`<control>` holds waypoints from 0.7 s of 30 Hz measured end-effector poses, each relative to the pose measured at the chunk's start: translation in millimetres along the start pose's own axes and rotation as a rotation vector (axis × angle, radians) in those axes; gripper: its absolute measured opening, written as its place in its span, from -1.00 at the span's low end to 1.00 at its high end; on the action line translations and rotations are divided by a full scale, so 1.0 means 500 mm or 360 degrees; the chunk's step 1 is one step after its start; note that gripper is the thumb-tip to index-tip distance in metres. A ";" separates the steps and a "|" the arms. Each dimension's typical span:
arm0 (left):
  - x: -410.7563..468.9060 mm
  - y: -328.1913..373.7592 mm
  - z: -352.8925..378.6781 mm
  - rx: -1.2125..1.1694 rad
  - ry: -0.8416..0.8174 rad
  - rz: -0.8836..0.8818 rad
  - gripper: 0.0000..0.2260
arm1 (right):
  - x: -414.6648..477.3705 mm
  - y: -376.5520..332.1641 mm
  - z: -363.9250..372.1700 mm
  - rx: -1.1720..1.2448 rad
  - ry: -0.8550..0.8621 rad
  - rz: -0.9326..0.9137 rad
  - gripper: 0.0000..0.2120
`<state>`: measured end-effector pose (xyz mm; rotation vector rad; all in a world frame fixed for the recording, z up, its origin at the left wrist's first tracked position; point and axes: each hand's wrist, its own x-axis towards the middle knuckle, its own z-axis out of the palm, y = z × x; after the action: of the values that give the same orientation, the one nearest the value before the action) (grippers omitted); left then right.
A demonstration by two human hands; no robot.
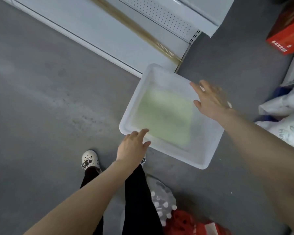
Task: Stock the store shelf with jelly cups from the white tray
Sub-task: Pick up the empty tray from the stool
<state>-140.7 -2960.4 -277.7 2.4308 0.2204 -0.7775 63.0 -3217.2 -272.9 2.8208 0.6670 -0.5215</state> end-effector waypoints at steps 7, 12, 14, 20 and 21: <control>0.041 0.005 0.144 -0.0340 -0.0448 -0.0308 -0.49 | 0.088 0.028 0.101 0.0323 -0.0304 0.0232 -0.43; 0.030 -0.006 0.144 -0.1068 -0.0571 -0.0587 -0.50 | 0.091 0.008 0.093 0.0338 -0.0240 0.0202 -0.68; 0.011 -0.036 0.127 -0.1195 -0.0598 -0.0683 -0.49 | 0.074 -0.027 0.079 0.0417 -0.0246 0.0198 -0.69; -0.071 -0.239 -0.015 -0.1020 -0.0137 -0.0831 -0.41 | 0.063 -0.245 -0.024 0.0491 -0.0276 0.0004 -0.63; -0.086 -0.280 -0.051 -0.0979 -0.0060 -0.0860 -0.38 | 0.070 -0.290 -0.050 0.0424 -0.0287 -0.0042 -0.62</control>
<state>-207.8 -2829.9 -302.1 1.7764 0.9754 -0.8222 32.0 -3069.5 -278.9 2.9593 0.6422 -0.9197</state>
